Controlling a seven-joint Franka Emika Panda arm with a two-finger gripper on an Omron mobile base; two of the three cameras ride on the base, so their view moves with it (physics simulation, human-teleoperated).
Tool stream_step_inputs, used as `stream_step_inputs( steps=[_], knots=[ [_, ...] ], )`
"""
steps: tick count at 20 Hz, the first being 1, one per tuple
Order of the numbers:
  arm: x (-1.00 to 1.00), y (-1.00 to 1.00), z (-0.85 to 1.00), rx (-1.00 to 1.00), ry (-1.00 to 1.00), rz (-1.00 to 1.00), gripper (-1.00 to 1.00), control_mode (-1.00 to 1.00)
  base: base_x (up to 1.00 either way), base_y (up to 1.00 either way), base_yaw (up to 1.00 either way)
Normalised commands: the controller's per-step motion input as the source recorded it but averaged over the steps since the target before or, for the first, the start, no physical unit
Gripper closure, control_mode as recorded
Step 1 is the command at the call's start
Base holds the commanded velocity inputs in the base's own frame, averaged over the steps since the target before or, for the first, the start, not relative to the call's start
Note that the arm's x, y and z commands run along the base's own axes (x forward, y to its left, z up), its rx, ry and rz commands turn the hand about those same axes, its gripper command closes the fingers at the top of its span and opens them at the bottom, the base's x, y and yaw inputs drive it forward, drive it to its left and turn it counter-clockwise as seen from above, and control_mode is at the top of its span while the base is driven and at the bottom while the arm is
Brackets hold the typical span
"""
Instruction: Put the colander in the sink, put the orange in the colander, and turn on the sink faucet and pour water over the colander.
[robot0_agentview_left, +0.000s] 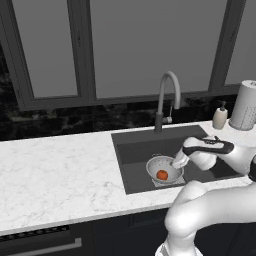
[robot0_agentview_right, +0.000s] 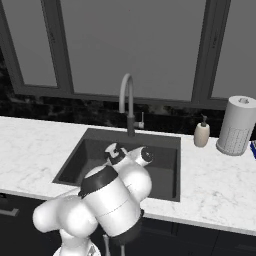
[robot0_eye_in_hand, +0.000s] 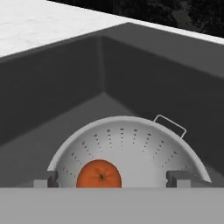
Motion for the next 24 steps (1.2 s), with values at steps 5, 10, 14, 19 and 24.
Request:
stream_step_inputs(
  steps=[5,10,14,19,24],
  knots=[
    [0.01,-0.79,0.77,0.12,-0.01,0.07,-1.0,-1.0,0.0,0.0,0.0],
    [0.25,-0.46,0.61,0.27,-0.06,0.12,-1.0,-1.0,0.0,0.0,0.0],
    [0.56,-0.19,0.37,0.29,-0.07,0.13,-1.0,-1.0,0.0,0.0,0.0],
    [0.72,-0.23,0.08,0.21,-0.02,0.1,-1.0,-1.0,0.0,0.0,0.0],
    [0.52,-0.28,0.15,0.17,-0.05,0.05,-1.0,-1.0,0.0,0.0,0.0]
  ],
)
